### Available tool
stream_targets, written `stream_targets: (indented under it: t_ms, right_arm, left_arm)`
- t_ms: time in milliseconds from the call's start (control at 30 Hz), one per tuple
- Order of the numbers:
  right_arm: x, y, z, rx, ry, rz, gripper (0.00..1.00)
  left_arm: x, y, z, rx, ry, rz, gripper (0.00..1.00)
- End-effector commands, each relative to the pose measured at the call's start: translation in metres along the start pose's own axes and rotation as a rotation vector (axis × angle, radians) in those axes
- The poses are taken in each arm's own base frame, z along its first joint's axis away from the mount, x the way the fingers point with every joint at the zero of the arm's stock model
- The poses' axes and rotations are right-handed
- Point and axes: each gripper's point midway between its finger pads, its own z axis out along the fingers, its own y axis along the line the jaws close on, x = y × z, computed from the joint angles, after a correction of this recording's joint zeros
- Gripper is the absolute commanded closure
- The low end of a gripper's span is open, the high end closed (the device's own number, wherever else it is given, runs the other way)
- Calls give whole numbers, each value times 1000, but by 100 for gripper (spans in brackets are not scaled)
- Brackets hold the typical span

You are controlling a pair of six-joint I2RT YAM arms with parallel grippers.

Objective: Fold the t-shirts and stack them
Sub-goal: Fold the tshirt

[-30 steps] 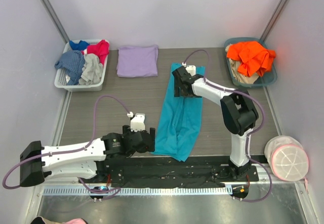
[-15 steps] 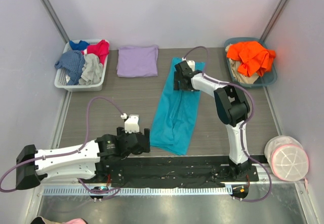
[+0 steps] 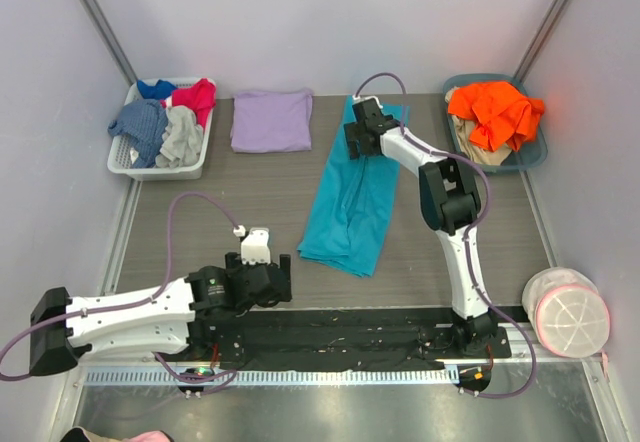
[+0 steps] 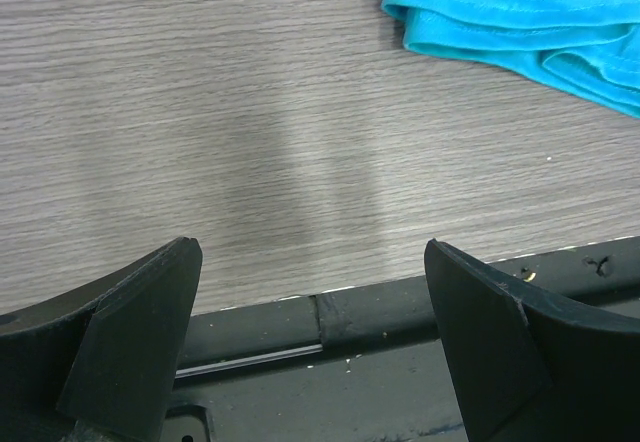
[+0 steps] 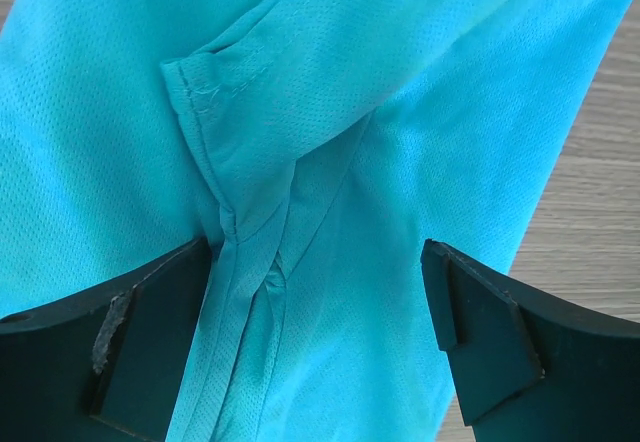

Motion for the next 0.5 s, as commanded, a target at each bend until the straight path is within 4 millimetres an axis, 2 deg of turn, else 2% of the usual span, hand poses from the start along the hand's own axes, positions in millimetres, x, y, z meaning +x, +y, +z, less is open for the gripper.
stream_targets:
  t_ms: [0,67,100,167,200,233,267,300,333,367,400,433,467]
  right_arm:
    - [2,-15,-15,35,59,-147,3]
    - [-15,-15,-33,13,19,-108,3]
    - [-33,-18,-56,-4,-26,-87,3]
    - [-48,-19,-81,-21,-70,-13,3]
    - [-52,-24,-104,-31,-93,18,3]
    - [-53,-26,-116,-36,-102,80,3]
    - [-49,-27,-125,-41,-101,115,3]
    - [-25,-26,-127,-47,-51,126,3]
    - [-28,-27,-151,-79,-81,158,3]
    - [-17,-25,-156,-85,-66,205,4]
    - [15,-19,-157,-87,-13,201,3]
    - [18,-16,-174,-104,-34,222,4]
    - [30,-11,-180,-111,-24,260,4]
  left_arm:
    - [-11,-4,-1,-17,-32,4,0]
    - [-14,-8,-2,-11,-37,6,0]
    - [-16,-11,-2,-5,-41,4,0]
    - [-21,-16,-4,9,-48,-2,0]
    - [-24,-21,-5,20,-53,-8,0]
    - [-25,-22,-5,22,-54,-2,0]
    - [-26,-23,-5,26,-58,-3,0]
    - [-29,-25,-6,31,-67,-6,0]
    - [-30,-26,-6,32,-70,-2,0]
    - [-31,-27,-6,36,-72,-1,0]
    - [-32,-28,-6,38,-76,-1,0]
    - [-32,-29,-6,39,-76,2,0]
    - [-33,-29,-6,41,-78,3,0]
